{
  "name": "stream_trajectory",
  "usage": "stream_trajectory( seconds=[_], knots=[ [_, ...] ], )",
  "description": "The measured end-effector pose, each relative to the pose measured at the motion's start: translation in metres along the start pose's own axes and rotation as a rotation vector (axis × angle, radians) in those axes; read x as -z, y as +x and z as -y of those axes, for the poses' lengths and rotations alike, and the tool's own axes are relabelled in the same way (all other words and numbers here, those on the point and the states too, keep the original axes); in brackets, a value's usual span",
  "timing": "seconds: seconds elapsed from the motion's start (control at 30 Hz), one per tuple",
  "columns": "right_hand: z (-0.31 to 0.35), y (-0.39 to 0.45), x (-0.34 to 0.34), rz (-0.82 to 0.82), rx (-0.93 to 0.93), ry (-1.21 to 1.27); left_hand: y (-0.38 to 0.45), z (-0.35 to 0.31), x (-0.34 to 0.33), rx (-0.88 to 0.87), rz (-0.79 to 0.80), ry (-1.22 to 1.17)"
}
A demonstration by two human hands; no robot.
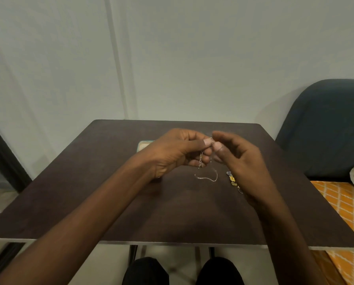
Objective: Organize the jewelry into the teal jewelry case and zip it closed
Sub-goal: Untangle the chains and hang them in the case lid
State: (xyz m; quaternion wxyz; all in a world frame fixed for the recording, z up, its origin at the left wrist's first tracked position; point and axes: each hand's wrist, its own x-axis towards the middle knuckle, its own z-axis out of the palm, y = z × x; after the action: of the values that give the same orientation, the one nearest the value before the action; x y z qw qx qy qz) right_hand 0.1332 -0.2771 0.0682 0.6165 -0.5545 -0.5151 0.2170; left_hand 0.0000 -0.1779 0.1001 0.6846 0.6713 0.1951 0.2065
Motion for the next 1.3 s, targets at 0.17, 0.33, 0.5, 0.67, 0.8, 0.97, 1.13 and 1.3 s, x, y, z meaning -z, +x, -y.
stream_trajectory(
  seconds=[0.17,0.33,0.5,0.67,0.8,0.97,1.13,1.3],
  knots=[
    [-0.011,-0.008,-0.014,0.092,-0.25,0.417,0.001,0.002,0.0,0.039,0.006,-0.023],
    [-0.015,-0.013,-0.02,-0.002,-0.271,0.46,-0.002,0.004,0.004,0.054,-0.063,0.0],
    [-0.019,-0.018,-0.028,-0.015,-0.368,0.834,-0.001,-0.001,0.007,0.103,-0.123,-0.229],
    [-0.031,-0.029,-0.041,-0.027,-0.419,1.155,0.003,-0.001,0.007,0.148,-0.194,-0.417],
    [-0.033,-0.036,-0.053,-0.069,-0.416,1.393,0.005,0.001,0.0,0.198,-0.219,-0.434],
    [-0.033,-0.04,-0.065,-0.169,-0.364,1.444,0.007,0.003,-0.004,0.184,-0.244,-0.31],
    [-0.037,-0.039,-0.064,-0.124,-0.447,0.943,0.004,0.014,0.003,0.079,-0.253,0.042],
    [-0.032,-0.012,-0.047,0.184,-0.402,0.354,0.001,0.033,0.02,0.052,-0.243,0.246]
  ],
)
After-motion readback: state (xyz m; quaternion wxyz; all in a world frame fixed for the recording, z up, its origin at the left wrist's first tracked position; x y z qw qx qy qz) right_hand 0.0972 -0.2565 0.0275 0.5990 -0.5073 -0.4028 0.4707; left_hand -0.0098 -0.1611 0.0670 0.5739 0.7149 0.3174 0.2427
